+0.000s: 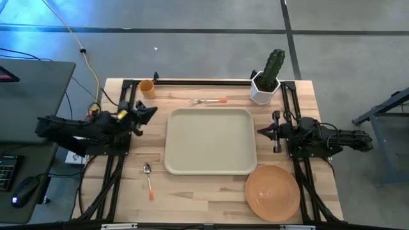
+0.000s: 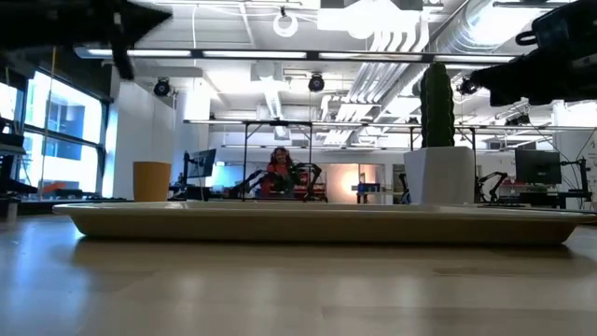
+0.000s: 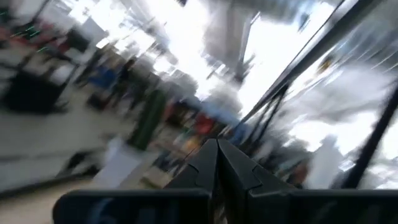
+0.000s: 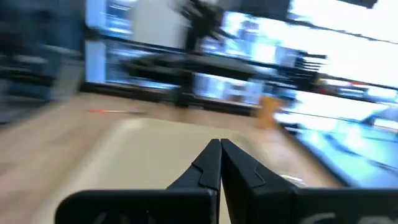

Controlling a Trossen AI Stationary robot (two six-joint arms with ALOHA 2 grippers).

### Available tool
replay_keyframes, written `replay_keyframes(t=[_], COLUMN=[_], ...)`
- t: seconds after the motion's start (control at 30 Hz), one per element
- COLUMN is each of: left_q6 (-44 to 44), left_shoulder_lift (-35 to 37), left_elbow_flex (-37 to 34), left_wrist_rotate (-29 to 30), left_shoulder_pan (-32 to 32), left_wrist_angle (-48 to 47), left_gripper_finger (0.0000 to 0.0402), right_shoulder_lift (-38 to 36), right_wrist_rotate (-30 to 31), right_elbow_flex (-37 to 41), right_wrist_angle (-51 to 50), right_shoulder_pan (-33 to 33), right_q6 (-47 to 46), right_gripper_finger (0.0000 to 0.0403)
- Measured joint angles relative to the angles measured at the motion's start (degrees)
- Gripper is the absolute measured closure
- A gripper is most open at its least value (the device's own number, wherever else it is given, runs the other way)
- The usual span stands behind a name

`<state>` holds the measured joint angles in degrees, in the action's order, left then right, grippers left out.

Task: Pick and place plate/cup/fork/spoon on tray
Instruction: Put the orange plate on the off white tray

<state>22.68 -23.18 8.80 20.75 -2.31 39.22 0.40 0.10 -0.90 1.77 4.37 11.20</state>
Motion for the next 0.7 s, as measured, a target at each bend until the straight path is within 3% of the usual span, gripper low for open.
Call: replay_keyframes(t=[0.17,0.3,0.47,0.63,0.7], left_q6=[-7.5,-7.8,-5.8,0.9,2.6], left_shoulder_lift=[-9.9,-18.1,-27.6,-34.6,-36.9], left_elbow_flex=[10.7,18.0,22.7,25.3,26.3], left_wrist_rotate=[0.9,3.3,8.8,13.0,13.4], left_shoulder_pan=[-4.8,-8.5,-12.2,-13.2,-13.0], left_wrist_angle=[-1.5,-3.9,-4.5,-4.4,-4.4], left_gripper_finger=[0.0399,0.0399,0.0398,0.0378,0.0358], right_shoulder_lift=[-0.1,-0.1,0.0,0.0,-0.1], right_wrist_rotate=[15.1,19.7,16.9,4.3,2.6], right_elbow_flex=[0.0,0.0,0.0,0.0,0.0], right_wrist_angle=[0.6,1.0,3.0,6.0,7.1], right_shoulder_pan=[0.7,0.9,0.9,0.8,0.7], right_q6=[2.8,2.5,-0.2,-27.3,-37.7], right_gripper_finger=[0.0402,0.0402,0.0402,0.0402,0.0402])
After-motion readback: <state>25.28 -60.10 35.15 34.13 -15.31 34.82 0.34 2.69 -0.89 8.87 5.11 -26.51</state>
